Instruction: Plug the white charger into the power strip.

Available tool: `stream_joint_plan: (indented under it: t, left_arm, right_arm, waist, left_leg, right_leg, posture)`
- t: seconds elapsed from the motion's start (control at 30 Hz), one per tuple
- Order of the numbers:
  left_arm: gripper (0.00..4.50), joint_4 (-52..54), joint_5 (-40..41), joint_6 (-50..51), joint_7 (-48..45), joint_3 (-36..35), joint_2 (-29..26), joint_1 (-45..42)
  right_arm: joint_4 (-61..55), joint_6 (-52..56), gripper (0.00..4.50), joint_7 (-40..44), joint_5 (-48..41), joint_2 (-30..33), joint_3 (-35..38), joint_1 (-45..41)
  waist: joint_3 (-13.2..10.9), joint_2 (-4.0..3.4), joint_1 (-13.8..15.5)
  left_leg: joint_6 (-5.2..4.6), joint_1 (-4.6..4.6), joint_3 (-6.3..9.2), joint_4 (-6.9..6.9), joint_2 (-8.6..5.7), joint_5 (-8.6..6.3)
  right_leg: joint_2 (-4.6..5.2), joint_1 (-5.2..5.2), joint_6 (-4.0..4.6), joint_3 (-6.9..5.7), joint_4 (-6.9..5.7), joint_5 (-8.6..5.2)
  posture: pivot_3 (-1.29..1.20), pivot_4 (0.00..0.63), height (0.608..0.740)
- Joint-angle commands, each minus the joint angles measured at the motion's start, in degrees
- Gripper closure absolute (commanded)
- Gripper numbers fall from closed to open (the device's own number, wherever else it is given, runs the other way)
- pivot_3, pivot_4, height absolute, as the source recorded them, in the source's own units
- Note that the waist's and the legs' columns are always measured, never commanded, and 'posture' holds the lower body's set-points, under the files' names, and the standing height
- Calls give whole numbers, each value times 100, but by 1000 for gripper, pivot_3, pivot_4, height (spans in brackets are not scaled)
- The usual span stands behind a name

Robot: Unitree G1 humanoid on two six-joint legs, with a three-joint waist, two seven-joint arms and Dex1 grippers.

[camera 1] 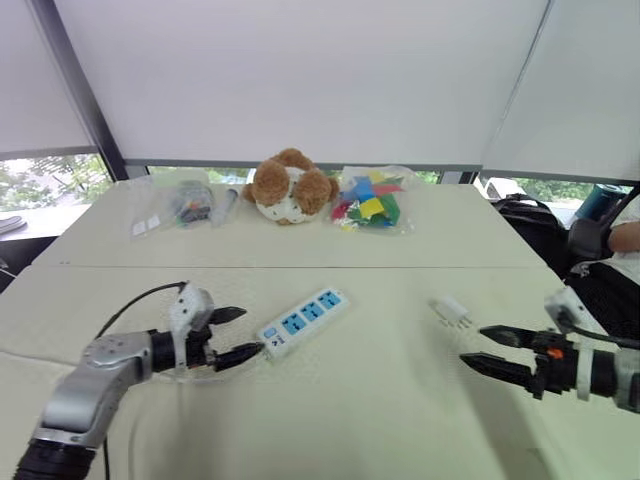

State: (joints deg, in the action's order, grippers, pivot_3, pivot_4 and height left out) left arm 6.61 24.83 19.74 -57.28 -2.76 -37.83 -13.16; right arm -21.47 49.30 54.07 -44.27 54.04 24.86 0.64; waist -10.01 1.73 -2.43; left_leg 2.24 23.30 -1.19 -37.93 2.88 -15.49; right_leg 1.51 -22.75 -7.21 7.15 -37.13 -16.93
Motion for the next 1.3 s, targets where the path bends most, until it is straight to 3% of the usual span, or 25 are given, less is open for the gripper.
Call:
stream_joint_plan:
  t: [0.03, 0.33, 0.7, 0.77, 0.83, 0.87, 1.0, 1.1, 1.2, 1.3]
  left_arm:
    - [28, -154, -238, -495, 59, 117, 187, -51]
    - [28, -879, -678, -1533, 483, 310, 1068, 158]
    - [28, -1557, -1038, -2318, 634, 442, 1428, 193]
    - [573, -1680, -1016, -2407, 613, 420, 1457, 136]
    - [1403, -1775, -974, -2453, 519, 415, 1443, 82]
    - [1534, -1799, -959, -2464, 473, 421, 1430, 66]
    - [1522, -1852, -959, -2290, 154, 550, 1294, -141]
    - [1522, -1816, -820, -1836, -908, 920, 914, -518]
    - [1522, -2143, -1091, -2017, -1685, 1374, 696, -1082]
    - [1522, -2804, -1348, -2425, -2201, 1736, 862, -1708]
  right_arm:
    - [-369, 145, 0, -210, -231, -76, -151, -224]
    - [-566, 366, 0, -493, -429, -130, -430, -563]
    - [-417, 444, 0, -317, -437, 65, -597, -867]
    - [-408, 444, 0, -308, -432, 69, -602, -873]
    - [-414, 458, 0, -307, -441, 71, -590, -854]
    - [-425, 468, 0, -307, -450, 74, -574, -833]
    - [-367, 607, 0, -768, -440, -46, -354, -952]
    - [514, 1318, 0, -1182, -954, 97, -56, -2119]
    - [1601, 1381, 0, -693, -435, 749, -825, -3349]
    - [2573, 1363, 0, -24, 965, 1254, -2896, -4647]
  waist:
    - [0, 0, 3]
    - [2, -1, 25]
    - [5, -6, 35]
    - [6, -7, 44]
    - [8, -9, 49]
    - [9, -12, 51]
    - [14, -21, 58]
    - [14, -23, 27]
    - [9, -55, 48]
    - [22, -57, 119]
  left_leg:
    - [0, 1, 0, 0, 0, 0]
    - [0, 5, 3, -5, -2, 0]
    - [0, 4, 4, -6, -2, 0]
    - [-1, 3, 4, -6, -2, 0]
    - [-1, 2, 4, -7, -2, 0]
    - [-1, 2, 4, -7, -2, 0]
    - [-1, 1, 4, -8, -3, 0]
    - [-1, 3, 3, -11, -3, 0]
    - [-1, 7, -1, -16, -7, 0]
    - [-9, 3, -6, -7, -4, -4]
  right_leg:
    - [0, 0, 0, 0, 0, 0]
    - [3, 0, -3, -1, 0, 2]
    - [2, 1, -5, -1, -2, 3]
    - [2, 2, -5, -1, -2, 3]
    - [2, 3, -6, -1, -2, 3]
    - [2, 4, -6, -1, -2, 3]
    - [1, 5, -6, -1, -2, 3]
    - [1, 2, -4, 0, -4, 3]
    - [4, -1, 0, 1, -2, 2]
    - [6, -4, 11, -2, 6, -6]
  posture:
    - [0, 150, 739]
    - [0, 150, 739]
    - [0, 150, 739]
    - [0, 150, 739]
    - [0, 150, 739]
    - [0, 150, 739]
    - [0, 150, 739]
    - [0, 150, 739]
    - [0, 150, 739]
    - [0, 150, 739]
